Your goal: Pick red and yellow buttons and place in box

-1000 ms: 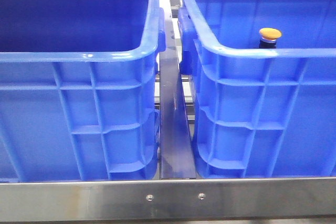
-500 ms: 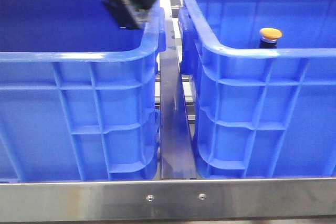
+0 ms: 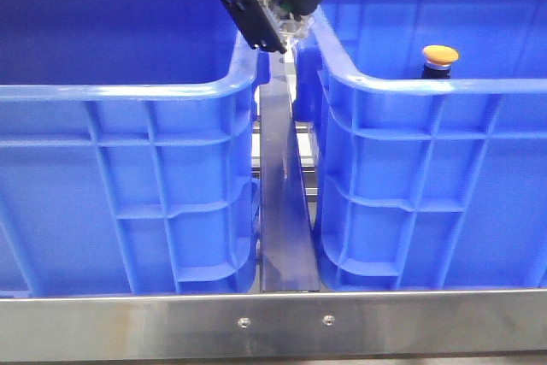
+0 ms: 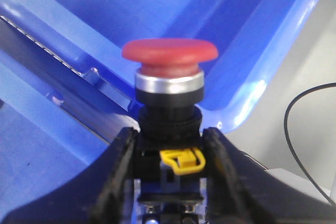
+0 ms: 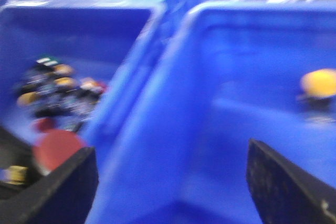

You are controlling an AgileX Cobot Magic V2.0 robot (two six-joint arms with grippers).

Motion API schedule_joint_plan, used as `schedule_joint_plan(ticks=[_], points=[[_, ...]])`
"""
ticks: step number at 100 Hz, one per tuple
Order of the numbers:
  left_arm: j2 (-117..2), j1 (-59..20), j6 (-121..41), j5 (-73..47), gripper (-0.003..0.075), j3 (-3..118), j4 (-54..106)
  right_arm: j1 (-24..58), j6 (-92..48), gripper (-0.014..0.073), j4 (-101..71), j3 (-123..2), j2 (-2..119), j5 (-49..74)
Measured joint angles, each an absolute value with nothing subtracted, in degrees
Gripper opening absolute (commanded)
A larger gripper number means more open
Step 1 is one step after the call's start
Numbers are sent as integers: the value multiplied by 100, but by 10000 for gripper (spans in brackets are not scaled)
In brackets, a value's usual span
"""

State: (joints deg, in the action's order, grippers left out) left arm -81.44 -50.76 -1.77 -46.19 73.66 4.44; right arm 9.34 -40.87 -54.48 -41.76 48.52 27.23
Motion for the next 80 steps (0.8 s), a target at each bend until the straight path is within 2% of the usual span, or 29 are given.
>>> schedule_joint_plan(ticks=[32,54,80], points=[[-8144,-5076,-188,-4619,92,7366,444,934,-4038,645,-7023,-5095,6384,4613],[-8144,-5076,-188,-4619,92,7366,444,934,-3978,645,-7519,-5229,7237,4994],[-8144,-5076,-188,-4611,92,7366,444,934,-3937,641,-7576,-5237,7447,5519]])
